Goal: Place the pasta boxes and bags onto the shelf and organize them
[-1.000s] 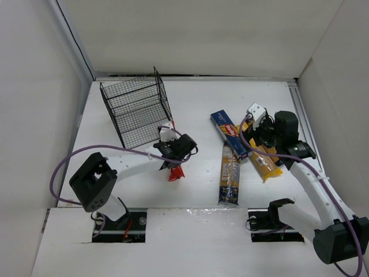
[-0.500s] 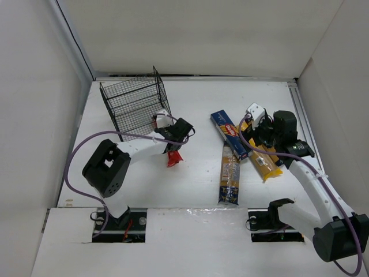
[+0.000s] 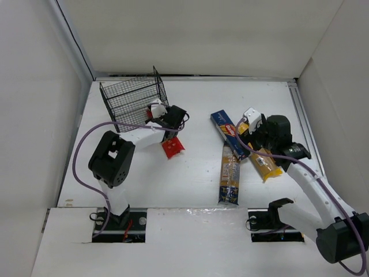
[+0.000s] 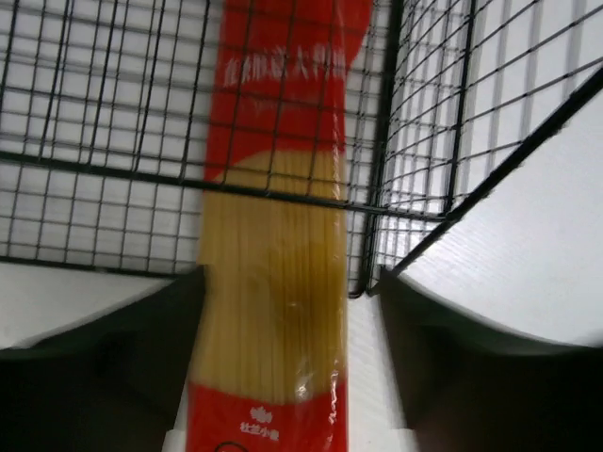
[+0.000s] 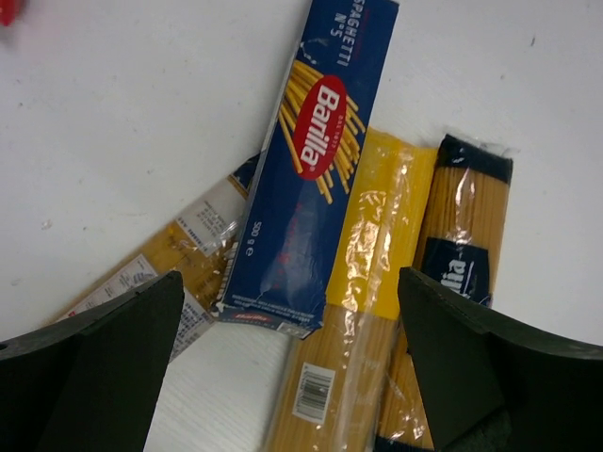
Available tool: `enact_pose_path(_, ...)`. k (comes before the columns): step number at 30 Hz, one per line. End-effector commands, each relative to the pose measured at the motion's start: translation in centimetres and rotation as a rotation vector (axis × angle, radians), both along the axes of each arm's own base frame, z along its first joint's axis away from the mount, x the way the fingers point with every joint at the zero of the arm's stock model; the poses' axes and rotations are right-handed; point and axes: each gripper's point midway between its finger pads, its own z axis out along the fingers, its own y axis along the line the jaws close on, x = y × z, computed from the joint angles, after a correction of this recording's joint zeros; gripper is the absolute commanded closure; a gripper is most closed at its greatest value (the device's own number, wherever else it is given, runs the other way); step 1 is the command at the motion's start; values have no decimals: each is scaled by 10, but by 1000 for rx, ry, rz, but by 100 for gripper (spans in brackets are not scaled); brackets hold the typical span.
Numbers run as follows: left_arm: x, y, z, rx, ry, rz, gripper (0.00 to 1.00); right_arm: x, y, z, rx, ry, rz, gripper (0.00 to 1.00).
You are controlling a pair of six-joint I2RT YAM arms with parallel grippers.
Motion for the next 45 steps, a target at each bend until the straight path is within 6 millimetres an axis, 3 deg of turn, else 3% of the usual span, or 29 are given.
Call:
enact_pose_path(1,32,-13,51,-61,-164,0,21,-13,-5,-12,7,49,-89,1)
enact_pose_path(4,24,-21,64,-78,-186,-80,2,-25,2,-25,34,91,-104,1)
enact_pose_path(6,9,-29,65,-59,-176,-149,0,-30,4,-34,29,114,-123,1)
enact_pose_path(7,0,-29,80,-48,-192,-167,0,-35,11,-38,20,122,-114,1)
enact_pose_path(8,-11,-40,88,-54,-212,-198,0,-41,9,-44,9,157,-143,1)
enact_pose_path(9,-23,-39,89,-25,-210,-211,0,-44,10,-49,-15,168,-152,1)
enact_pose_path(10,-35,-42,110,-52,-243,-235,0,-49,17,-52,-36,177,-125,1)
enact_pose_path(11,-53,-55,117,-48,-251,-291,0,-52,21,-55,-46,202,-111,1)
enact_pose_path(13,-80,-60,122,-57,-254,-329,0,-63,32,-66,-21,255,-114,1)
enact_pose_path(14,-98,-59,135,-82,-264,-355,0,-71,46,-69,-4,261,-78,1)
enact_pose_path(15,-120,-64,141,-132,-278,-381,0,-78,46,-79,18,303,-140,1)
enact_pose_path(16,-131,-67,128,-126,-243,-404,0,-86,52,-83,43,327,-143,1)
enact_pose_path(18,-155,-59,127,-172,-209,-434,0,-101,50,-88,95,364,-284,1)
enact_pose_path(19,-167,-58,117,-209,-171,-441,0,-108,47,-97,102,374,-322,1)
enact_pose_path(20,-173,-48,122,-242,-179,-422,0,-109,44,-99,122,367,-366,1)
enact_pose_path(22,-191,-37,110,-228,-137,-436,0,-118,48,-107,200,397,-405,1)
enact_pose_path(28,-206,-5,125,-276,-174,-389,0,-119,49,-131,252,430,-474,1)
enact_pose_path(32,-206,22,137,-228,-208,-313,0,-109,70,-145,246,444,-432,1)
enact_pose_path(33,-204,29,148,-222,-233,-295,0,-106,76,-144,256,448,-422,1)
enact_pose_path(36,-209,44,151,-221,-234,-255,0,-106,94,-153,258,486,-403,1)
enact_pose_path(40,-218,70,150,-253,-241,-164,0,-114,94,-177,213,569,-481,1)
enact_pose_path(42,-223,81,152,-286,-263,-146,0,-122,88,-189,192,603,-541,12)
enact_pose_path(45,-227,95,159,-366,-321,-117,0,-136,71,-208,151,660,-677,46)
